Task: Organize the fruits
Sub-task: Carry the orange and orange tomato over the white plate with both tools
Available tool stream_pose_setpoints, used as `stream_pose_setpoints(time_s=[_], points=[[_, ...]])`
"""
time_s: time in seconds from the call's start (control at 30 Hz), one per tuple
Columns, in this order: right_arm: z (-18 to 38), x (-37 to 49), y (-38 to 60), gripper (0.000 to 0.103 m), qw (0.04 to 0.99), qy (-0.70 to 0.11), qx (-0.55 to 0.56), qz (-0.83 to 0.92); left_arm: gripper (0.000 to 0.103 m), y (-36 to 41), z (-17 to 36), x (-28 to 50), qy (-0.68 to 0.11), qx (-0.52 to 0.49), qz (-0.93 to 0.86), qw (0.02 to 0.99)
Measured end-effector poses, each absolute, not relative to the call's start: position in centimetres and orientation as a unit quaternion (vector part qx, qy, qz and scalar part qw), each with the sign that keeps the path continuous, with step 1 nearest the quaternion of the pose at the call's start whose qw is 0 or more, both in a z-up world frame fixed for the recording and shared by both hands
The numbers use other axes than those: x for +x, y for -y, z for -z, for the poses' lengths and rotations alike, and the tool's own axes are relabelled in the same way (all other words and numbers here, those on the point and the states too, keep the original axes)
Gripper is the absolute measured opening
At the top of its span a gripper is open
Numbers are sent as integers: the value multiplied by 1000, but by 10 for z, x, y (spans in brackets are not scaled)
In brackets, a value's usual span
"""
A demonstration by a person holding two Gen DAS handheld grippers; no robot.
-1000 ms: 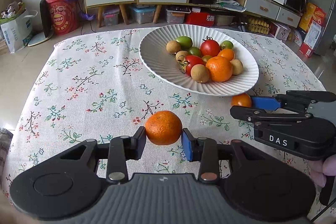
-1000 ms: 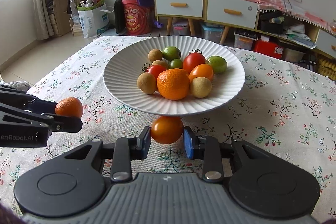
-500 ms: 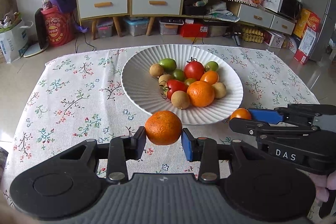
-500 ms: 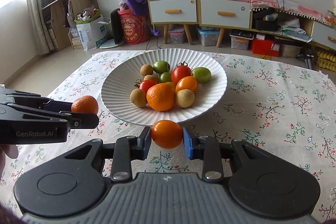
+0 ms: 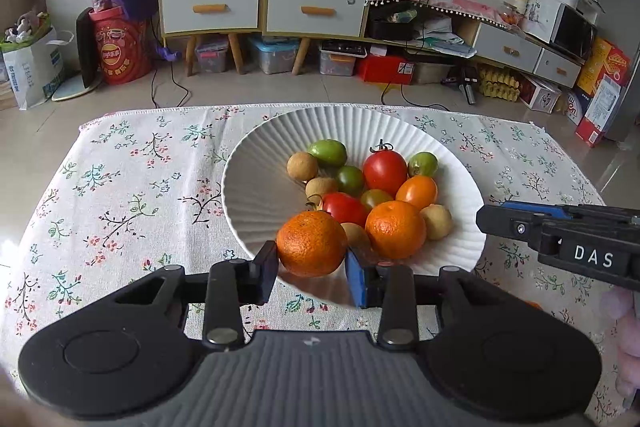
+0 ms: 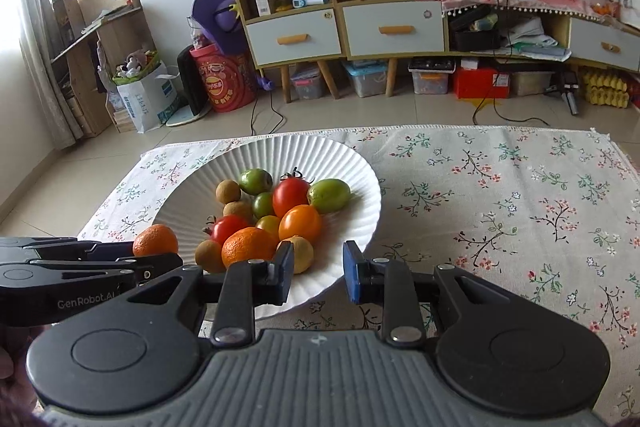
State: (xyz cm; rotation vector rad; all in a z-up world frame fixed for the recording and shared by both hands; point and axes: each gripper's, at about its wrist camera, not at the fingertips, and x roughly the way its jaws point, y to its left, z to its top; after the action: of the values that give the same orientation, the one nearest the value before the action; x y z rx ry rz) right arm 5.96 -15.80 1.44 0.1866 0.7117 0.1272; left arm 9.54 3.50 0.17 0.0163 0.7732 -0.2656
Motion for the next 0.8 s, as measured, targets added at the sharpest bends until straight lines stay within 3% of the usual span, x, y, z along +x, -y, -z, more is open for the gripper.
stream_pose_setpoints(time_s=[0.1, 0.17, 0.37, 0.8], points=[[-16, 50, 164, 34, 924, -361, 95, -81, 28, -30, -5, 87, -370, 24, 144, 917], [-16, 42, 165, 48, 925, -362, 78, -84, 28, -28, -7, 81, -368, 31, 153, 917], [-10, 24, 180, 63, 924, -373, 46, -76, 28, -26, -9, 60, -365, 36, 180, 913], [19, -21, 203, 65, 907, -410, -5, -97, 28, -10, 10, 28, -389, 57, 241, 887]])
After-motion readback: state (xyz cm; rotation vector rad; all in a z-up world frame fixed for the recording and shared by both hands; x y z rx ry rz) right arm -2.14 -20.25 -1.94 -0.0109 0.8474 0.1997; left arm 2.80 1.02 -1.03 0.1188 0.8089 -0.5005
